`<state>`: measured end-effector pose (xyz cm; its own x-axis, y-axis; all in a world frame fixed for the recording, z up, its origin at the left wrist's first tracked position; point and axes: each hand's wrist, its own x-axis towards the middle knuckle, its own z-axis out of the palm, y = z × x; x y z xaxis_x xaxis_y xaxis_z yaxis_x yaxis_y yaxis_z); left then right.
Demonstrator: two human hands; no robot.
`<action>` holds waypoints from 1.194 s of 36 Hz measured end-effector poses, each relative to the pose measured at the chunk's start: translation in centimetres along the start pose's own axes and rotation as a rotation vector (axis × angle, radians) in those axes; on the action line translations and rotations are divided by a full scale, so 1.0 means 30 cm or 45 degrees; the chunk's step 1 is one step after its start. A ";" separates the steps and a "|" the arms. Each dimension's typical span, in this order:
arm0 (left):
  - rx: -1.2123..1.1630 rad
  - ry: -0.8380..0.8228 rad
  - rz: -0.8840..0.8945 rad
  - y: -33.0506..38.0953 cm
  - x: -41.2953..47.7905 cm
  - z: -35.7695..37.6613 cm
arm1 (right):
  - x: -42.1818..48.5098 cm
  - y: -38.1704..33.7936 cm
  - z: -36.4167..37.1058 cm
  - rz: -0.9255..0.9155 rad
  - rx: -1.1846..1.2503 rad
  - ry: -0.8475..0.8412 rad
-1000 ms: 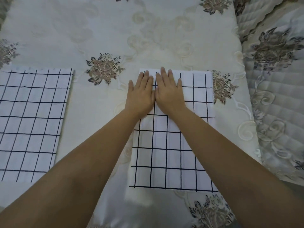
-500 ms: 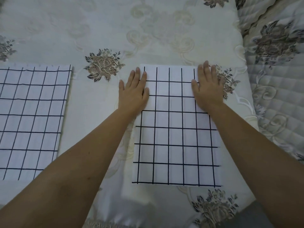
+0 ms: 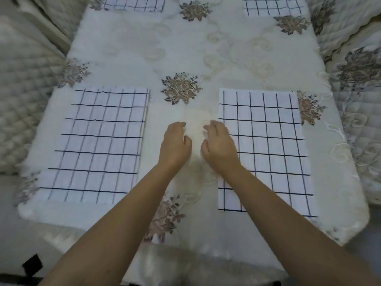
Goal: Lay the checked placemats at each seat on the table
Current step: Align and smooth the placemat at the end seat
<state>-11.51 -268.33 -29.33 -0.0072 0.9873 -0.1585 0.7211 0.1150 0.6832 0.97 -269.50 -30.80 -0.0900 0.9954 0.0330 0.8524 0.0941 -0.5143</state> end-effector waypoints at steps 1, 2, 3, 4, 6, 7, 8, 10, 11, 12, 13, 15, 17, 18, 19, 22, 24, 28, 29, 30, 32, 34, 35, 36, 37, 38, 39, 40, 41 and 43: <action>0.029 0.005 0.012 -0.038 -0.016 -0.033 | -0.019 -0.043 0.029 0.011 0.008 -0.002; 0.055 0.004 0.032 -0.077 -0.032 -0.065 | -0.039 -0.085 0.053 0.037 0.024 -0.007; 0.080 0.000 0.055 -0.114 -0.046 -0.096 | -0.057 -0.128 0.075 0.069 0.046 -0.015; 0.107 -0.007 0.076 -0.157 -0.059 -0.128 | -0.071 -0.172 0.097 0.100 0.067 -0.019; 0.148 -0.017 0.100 -0.238 -0.082 -0.193 | -0.092 -0.254 0.141 0.196 0.079 -0.054; 0.162 -0.022 0.104 -0.276 -0.088 -0.224 | -0.097 -0.291 0.162 0.255 0.100 -0.088; 0.182 -0.029 0.104 -0.317 -0.095 -0.259 | -0.100 -0.332 0.184 0.315 0.136 -0.115; 0.250 -0.045 0.105 -0.385 -0.103 -0.319 | -0.097 -0.401 0.215 0.423 0.233 -0.141; 0.297 -0.053 0.121 -0.423 -0.107 -0.352 | -0.095 -0.435 0.233 0.476 0.281 -0.140; 0.351 -0.059 0.136 -0.460 -0.109 -0.383 | -0.092 -0.469 0.248 0.526 0.318 -0.137; 0.407 -0.061 0.146 -0.495 -0.112 -0.416 | -0.089 -0.498 0.263 0.573 0.342 -0.136; 0.487 -0.064 0.122 -0.559 -0.117 -0.475 | -0.084 -0.546 0.286 0.652 0.380 -0.129; 0.502 -0.080 0.031 -0.614 -0.128 -0.530 | -0.082 -0.586 0.305 0.709 0.409 -0.128; 0.502 -0.098 -0.012 -0.639 -0.135 -0.553 | -0.080 -0.601 0.312 0.736 0.417 -0.135; 0.511 -0.122 -0.043 -0.662 -0.142 -0.573 | -0.078 -0.611 0.321 0.762 0.421 -0.147; 0.539 -0.195 -0.076 -0.728 -0.173 -0.618 | -0.074 -0.644 0.332 0.846 0.439 -0.168; 0.539 -0.249 -0.069 -0.755 -0.195 -0.637 | -0.071 -0.653 0.335 0.905 0.454 -0.152; 0.587 -0.354 -0.005 -0.775 -0.220 -0.661 | -0.076 -0.664 0.329 0.988 0.468 -0.200; 0.606 -0.376 0.009 -0.777 -0.222 -0.663 | -0.078 -0.666 0.328 1.001 0.469 -0.214; 0.628 -0.400 0.023 -0.777 -0.225 -0.664 | -0.080 -0.666 0.326 1.017 0.469 -0.230; 0.641 -0.449 0.046 -0.775 -0.229 -0.665 | -0.080 -0.665 0.324 1.044 0.471 -0.248; 0.624 -0.480 0.068 -0.770 -0.232 -0.664 | -0.075 -0.664 0.321 1.070 0.462 -0.251; 0.623 -0.493 0.078 -0.766 -0.233 -0.662 | -0.073 -0.662 0.320 1.083 0.457 -0.248; 0.633 -0.506 0.088 -0.762 -0.233 -0.660 | -0.072 -0.658 0.318 1.098 0.458 -0.238; 0.652 -0.520 0.099 -0.759 -0.233 -0.657 | -0.071 -0.652 0.315 1.112 0.463 -0.223; 0.677 -0.537 0.112 -0.755 -0.234 -0.653 | -0.073 -0.645 0.312 1.124 0.467 -0.208; 0.707 -0.559 0.126 -0.752 -0.234 -0.649 | -0.076 -0.637 0.309 1.134 0.472 -0.195; 0.743 -0.583 0.146 -0.749 -0.235 -0.644 | -0.078 -0.628 0.305 1.146 0.482 -0.182; 0.780 -0.604 0.167 -0.747 -0.236 -0.640 | -0.081 -0.620 0.302 1.155 0.490 -0.173; 0.838 -0.640 0.206 -0.744 -0.236 -0.629 | -0.087 -0.603 0.293 1.170 0.489 -0.150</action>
<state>-40.63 -275.84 -30.00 0.3279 0.8022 -0.4990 0.9444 -0.2650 0.1945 -18.75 -273.96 -29.11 0.4514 0.6688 -0.5907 0.3945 -0.7434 -0.5401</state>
